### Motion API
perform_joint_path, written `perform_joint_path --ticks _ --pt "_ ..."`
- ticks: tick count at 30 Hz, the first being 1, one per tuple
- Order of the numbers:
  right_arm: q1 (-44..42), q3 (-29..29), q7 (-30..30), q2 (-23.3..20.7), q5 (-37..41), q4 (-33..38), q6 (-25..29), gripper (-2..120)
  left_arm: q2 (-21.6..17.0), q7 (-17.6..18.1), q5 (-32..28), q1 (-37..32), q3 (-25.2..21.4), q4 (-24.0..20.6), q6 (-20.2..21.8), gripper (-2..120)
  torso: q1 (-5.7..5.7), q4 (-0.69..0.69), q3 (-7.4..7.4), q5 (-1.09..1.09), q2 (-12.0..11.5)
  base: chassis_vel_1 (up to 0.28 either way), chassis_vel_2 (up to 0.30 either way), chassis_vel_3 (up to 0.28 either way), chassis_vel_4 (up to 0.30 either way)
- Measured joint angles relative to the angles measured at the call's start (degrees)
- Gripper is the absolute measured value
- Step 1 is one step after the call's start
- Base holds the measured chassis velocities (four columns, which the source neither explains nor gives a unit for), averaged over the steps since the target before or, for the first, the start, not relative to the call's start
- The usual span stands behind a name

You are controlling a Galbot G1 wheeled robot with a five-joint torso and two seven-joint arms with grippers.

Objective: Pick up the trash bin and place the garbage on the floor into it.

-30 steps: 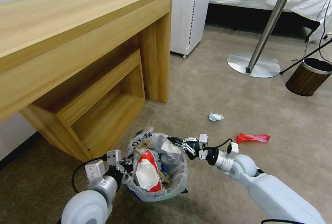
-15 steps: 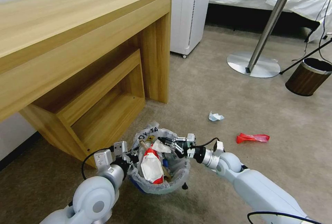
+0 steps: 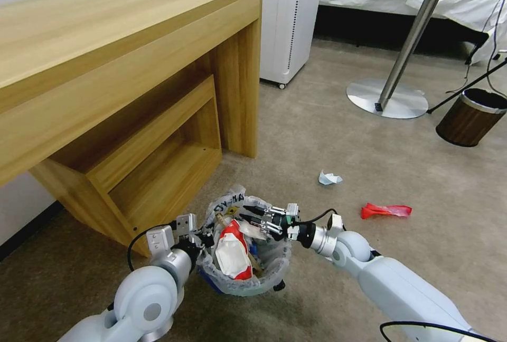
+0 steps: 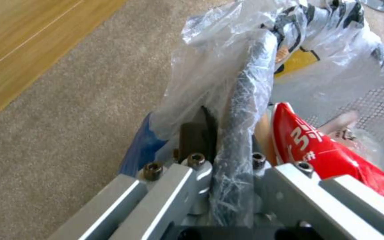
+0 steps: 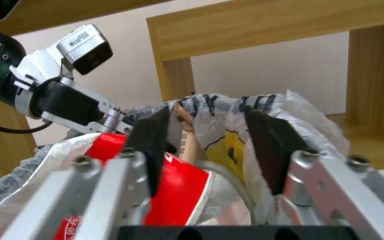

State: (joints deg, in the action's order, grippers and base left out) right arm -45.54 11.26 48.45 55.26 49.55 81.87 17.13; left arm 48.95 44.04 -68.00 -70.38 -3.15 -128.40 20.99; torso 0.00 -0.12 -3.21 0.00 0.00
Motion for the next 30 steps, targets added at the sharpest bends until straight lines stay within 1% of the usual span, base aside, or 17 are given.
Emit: perform_joint_path --ticks 1,2,4,5,8,10,12,13,14,17,18,21,22,24,26,28,30 --pt "-0.09 -0.25 0.13 -0.26 0.16 0.18 0.0 53 -0.01 0.03 0.09 -0.19 -0.02 -0.14 0.0 0 0.0 0.0 0.0 0.01 0.0 0.0 0.0 0.0 0.0" --pt "-0.09 -0.25 0.13 -0.26 0.16 0.18 0.0 53 -0.01 0.03 0.09 -0.19 -0.02 -0.14 0.0 0 0.0 0.0 0.0 0.01 0.0 0.0 0.0 0.0 0.0" --pt "-0.44 -1.5 1.49 -1.1 1.03 1.29 -0.09 65 -0.01 -0.01 0.46 -0.7 -0.32 -0.35 -0.05 0 0.0 -0.01 0.0 0.0 0.0 0.0 0.0 0.0 0.0" --pt "-0.44 -1.5 1.49 -1.1 1.03 1.29 -0.09 65 -0.01 -0.01 0.46 -0.7 -0.32 -0.35 -0.05 0 0.0 -0.01 0.0 0.0 0.0 0.0 0.0 0.0 0.0" --pt "-1.46 -5.04 3.0 -2.83 3.31 4.63 -0.76 80 -0.16 -0.07 0.89 -1.18 -0.68 -0.46 -0.07 0 0.0 0.0 0.0 0.0 0.0 0.0 0.0 0.0 0.0" --pt "-1.81 -5.98 3.02 -3.22 3.81 5.47 -1.01 82 -0.19 -0.07 0.94 -1.19 -0.68 -0.46 -0.07 0 0.0 0.0 0.0 0.0 0.0 0.0 0.0 0.0 0.0" --pt "-2.83 -8.82 3.17 -4.38 4.95 7.45 -1.46 90 -0.2 -0.06 1.1 -1.2 -0.69 -0.5 -0.07 0 0.0 0.0 0.0 0.0 0.0 0.0 0.0 0.0 0.0" --pt "-4.04 -11.13 3.2 -5.32 5.28 8.56 -1.52 97 -0.22 -0.07 1.24 -1.36 -0.68 -0.71 -0.06 0 0.0 0.0 0.0 -0.01 0.0 0.0 0.0 0.0 0.0" --pt "-4.04 -11.13 3.2 -5.32 5.28 8.56 -1.52 97 -0.22 -0.07 1.24 -1.36 -0.68 -0.71 -0.06 0 0.0 0.0 0.0 -0.01 0.0 0.0 0.0 0.0 0.0" --pt "-6.97 -15.74 1.15 -6.56 5.32 10.38 -1.2 100 -0.18 -0.06 1.35 -1.62 -0.87 -1.23 0.01 0 -0.01 0.0 0.0 0.0 0.0 0.0 0.0 0.0 0.0" --pt "-6.97 -15.74 1.15 -6.56 5.32 10.38 -1.2 100 -0.18 -0.06 1.35 -1.62 -0.87 -1.23 0.01 0 -0.01 0.0 0.0 0.0 0.0 0.0 0.0 0.0 0.0" --pt "-10.48 -21.72 -6.26 -7.03 4.04 11.6 -0.23 100 -0.42 -0.3 1.98 -2.36 -1.08 -1.77 0.34 0 -0.01 -0.01 0.0 0.0 0.0 0.0 0.0 0.0 0.0" --pt "-10.48 -21.72 -6.26 -7.03 4.04 11.6 -0.23 100 -0.42 -0.3 1.98 -2.36 -1.08 -1.77 0.34 0 -0.01 -0.01 0.0 0.0 0.0 0.0 0.0 0.0 0.0" --pt "-12.67 -25.17 -11.78 -6.93 2.73 12.27 0.16 100 -0.47 -0.39 2.41 -2.58 -1.07 -1.95 0.48 0 0.0 0.0 0.0 0.02 0.0 0.0 0.0 0.0 0.0" --pt "-14.51 -28.48 -14.03 -6.71 0.9 12.42 0.18 100 -0.34 -0.46 2.55 -2.37 -0.82 -2.08 0.48 0 0.0 0.0 0.0 0.01 0.0 0.0 0.0 0.0 0.0" --pt "-15.09 -29.58 -14.37 -6.66 0.32 12.42 0.13 100 -0.27 -0.46 2.57 -2.29 -0.74 -2.11 0.48 0 -0.01 0.0 0.0 0.01 0.0 0.0 0.0 0.0 0.0" --pt "-18.27 -34.79 -16.65 -6.17 -2.64 12.42 -0.02 100 -0.06 -0.61 3.0 -2.12 -0.15 -2.25 0.48 0 0.0 0.0 0.0 0.01 0.0 0.0 0.0 0.0 0.0"
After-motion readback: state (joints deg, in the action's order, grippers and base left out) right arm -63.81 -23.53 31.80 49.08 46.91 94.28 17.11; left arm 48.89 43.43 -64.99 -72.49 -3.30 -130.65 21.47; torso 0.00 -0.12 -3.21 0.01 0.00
